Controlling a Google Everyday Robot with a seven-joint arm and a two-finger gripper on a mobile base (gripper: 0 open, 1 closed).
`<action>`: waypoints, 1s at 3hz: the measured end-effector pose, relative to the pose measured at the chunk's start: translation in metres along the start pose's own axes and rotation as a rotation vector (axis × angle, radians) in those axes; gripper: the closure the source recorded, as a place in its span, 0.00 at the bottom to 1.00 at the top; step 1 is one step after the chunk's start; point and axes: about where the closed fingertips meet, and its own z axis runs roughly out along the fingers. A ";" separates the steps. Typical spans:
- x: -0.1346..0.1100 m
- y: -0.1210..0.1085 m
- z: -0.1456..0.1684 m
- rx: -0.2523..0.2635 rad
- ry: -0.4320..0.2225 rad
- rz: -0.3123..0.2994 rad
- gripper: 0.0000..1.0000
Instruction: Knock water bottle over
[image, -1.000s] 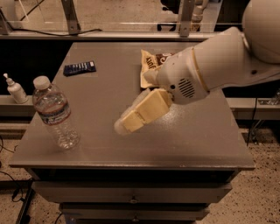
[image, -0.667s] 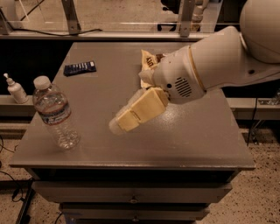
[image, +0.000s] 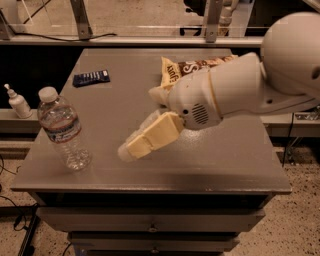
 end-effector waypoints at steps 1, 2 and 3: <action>0.001 0.001 0.051 -0.056 -0.106 -0.060 0.00; -0.012 0.004 0.097 -0.110 -0.206 -0.138 0.00; -0.031 0.007 0.128 -0.143 -0.267 -0.205 0.00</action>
Offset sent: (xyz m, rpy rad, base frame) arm 0.0199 0.1371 -0.0492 0.3209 -0.1832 0.2159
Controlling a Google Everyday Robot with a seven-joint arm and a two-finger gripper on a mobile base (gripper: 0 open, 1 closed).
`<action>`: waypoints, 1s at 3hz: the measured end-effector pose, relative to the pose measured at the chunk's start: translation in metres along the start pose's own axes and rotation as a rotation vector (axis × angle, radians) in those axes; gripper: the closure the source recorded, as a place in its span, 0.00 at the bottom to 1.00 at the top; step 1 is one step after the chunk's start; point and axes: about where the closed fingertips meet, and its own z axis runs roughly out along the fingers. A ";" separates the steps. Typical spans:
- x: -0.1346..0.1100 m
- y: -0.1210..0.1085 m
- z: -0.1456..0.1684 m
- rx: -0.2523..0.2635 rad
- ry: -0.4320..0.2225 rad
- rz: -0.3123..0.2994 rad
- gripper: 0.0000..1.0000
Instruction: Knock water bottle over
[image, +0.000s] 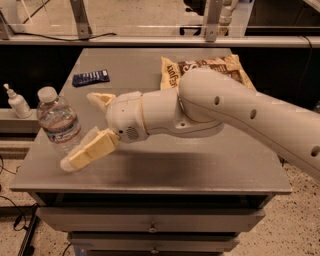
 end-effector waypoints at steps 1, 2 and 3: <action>-0.009 0.000 0.031 -0.022 -0.059 -0.041 0.00; -0.008 0.002 0.047 -0.030 -0.086 -0.053 0.19; -0.003 0.003 0.047 -0.018 -0.096 -0.050 0.41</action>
Offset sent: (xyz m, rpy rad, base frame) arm -0.0011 0.0623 -0.0118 0.1196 -0.0544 0.0486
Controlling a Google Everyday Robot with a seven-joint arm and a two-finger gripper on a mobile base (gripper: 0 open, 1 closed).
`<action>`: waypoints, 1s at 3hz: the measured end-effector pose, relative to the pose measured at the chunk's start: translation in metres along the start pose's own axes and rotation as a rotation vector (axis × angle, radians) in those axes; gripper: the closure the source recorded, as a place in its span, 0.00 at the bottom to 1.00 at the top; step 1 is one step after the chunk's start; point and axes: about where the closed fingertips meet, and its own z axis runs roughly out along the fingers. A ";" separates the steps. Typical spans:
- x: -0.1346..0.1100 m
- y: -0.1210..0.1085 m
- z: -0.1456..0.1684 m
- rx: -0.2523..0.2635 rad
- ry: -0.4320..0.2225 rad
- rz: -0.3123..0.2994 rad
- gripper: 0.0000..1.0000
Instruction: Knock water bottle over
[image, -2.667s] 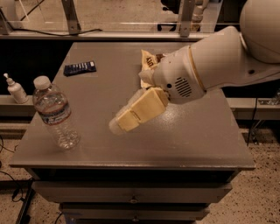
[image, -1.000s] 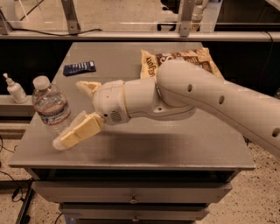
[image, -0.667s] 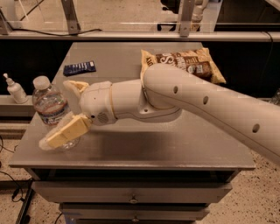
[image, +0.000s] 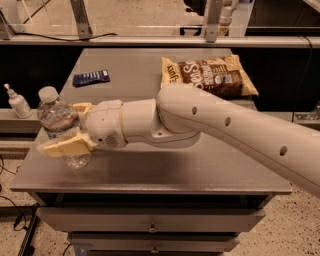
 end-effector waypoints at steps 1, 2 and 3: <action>0.001 -0.006 -0.010 0.039 0.002 0.016 0.65; -0.011 -0.023 -0.034 0.098 0.021 0.015 0.88; -0.042 -0.047 -0.061 0.154 0.095 -0.022 1.00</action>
Offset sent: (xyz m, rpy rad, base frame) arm 0.0525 -0.0703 0.0411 -0.0335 -0.0101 -0.1970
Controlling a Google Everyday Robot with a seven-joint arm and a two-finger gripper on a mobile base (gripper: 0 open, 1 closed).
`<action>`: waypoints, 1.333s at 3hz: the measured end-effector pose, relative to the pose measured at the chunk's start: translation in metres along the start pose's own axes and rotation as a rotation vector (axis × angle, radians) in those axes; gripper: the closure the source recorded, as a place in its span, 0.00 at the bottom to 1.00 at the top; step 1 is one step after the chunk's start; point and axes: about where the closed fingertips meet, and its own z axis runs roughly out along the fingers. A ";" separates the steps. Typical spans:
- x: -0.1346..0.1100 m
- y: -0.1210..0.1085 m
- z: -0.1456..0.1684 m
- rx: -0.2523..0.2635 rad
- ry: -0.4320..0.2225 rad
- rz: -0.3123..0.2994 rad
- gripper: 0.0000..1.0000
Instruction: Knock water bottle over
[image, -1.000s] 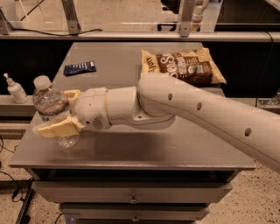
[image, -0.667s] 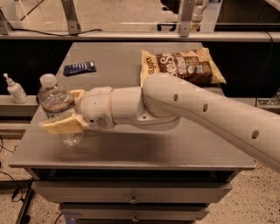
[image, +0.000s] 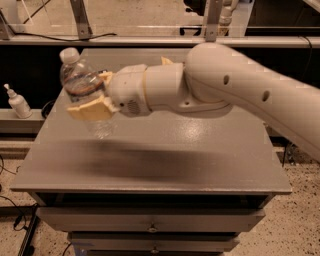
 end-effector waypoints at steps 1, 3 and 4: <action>-0.028 -0.025 -0.019 0.038 0.127 -0.063 1.00; -0.024 -0.053 -0.038 0.033 0.466 -0.069 1.00; 0.006 -0.060 -0.047 0.047 0.648 -0.052 1.00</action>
Offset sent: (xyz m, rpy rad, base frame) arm 0.0795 -0.0796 0.0322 -0.6423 -0.0127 -0.1517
